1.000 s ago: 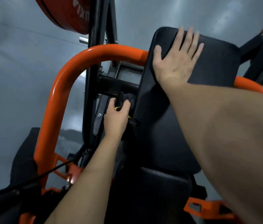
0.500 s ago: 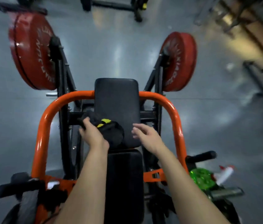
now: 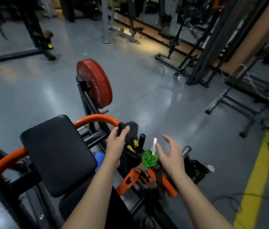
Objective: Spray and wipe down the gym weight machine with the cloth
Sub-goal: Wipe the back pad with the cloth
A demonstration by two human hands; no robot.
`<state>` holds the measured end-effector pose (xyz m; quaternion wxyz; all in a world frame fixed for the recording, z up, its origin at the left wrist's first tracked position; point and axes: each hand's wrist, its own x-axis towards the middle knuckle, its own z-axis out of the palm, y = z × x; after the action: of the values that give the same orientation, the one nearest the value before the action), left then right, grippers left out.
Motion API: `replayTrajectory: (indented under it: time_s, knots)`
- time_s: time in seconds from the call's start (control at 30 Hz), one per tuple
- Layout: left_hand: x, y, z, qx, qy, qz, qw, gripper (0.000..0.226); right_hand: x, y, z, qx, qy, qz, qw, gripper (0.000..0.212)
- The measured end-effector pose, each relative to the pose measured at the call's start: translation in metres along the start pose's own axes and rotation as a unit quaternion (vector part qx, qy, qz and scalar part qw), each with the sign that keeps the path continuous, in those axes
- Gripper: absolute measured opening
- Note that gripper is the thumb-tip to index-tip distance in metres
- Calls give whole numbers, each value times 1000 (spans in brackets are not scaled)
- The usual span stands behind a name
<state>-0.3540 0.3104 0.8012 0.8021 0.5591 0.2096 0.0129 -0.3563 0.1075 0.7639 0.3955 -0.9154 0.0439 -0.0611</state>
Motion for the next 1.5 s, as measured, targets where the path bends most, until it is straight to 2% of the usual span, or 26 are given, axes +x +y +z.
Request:
replayTrajectory:
  time_s: [0.03, 0.13, 0.2, 0.33, 0.43, 0.5, 0.63, 0.8, 0.87, 0.97, 1.1, 1.2, 1.27, 1.37, 1.5]
  knots:
    - [0, -5, 7, 21, -25, -4, 999, 10, 1, 13, -8, 6, -7, 17, 1000, 61]
    - [-2, -17, 6, 74, -87, -41, 993, 17, 3, 51, -9, 10, -108, 61, 992, 109]
    - [-3, -22, 10, 136, -98, -42, 985, 15, 10, 73, -5, 6, -164, 72, 984, 128]
    - [-5, -27, 21, 229, -90, -20, 969, 27, 32, 107, 12, 3, -227, 63, 972, 141]
    - [-2, -26, 34, 246, -53, -13, 968, 17, 54, 122, 32, 19, -259, 44, 965, 145]
    - [-1, -23, 40, 236, -21, -10, 972, 12, 62, 127, 45, 37, -263, 27, 964, 141]
    - [5, -16, 48, 208, 35, -2, 978, 9, 64, 130, 71, 106, -230, 6, 967, 118]
    - [4, -19, 39, 200, 70, 11, 977, 10, 61, 122, 94, 169, -166, 23, 971, 75]
    - [4, -22, 33, 199, 75, 5, 977, 8, 62, 120, 95, 179, -165, 28, 970, 65]
    - [4, -28, 23, 205, 80, 1, 976, 7, 63, 118, 95, 139, -157, 16, 978, 59]
    - [-3, -36, 7, 199, 65, -22, 978, 9, 57, 122, 88, 61, -92, -6, 994, 36]
    - [-16, -38, -5, 176, 58, -40, 982, 11, 36, 112, 71, 125, -126, 84, 980, 15]
    - [-20, -38, -12, 158, 55, -58, 984, 13, 19, 108, 68, 187, -147, 146, 960, 15]
    - [-24, -37, -21, 150, 44, -71, 985, 12, -8, 100, 63, 182, -187, 145, 955, 25]
    - [-30, -35, -35, 159, 25, -72, 984, 12, -30, 87, 54, 230, -132, 176, 948, 22]
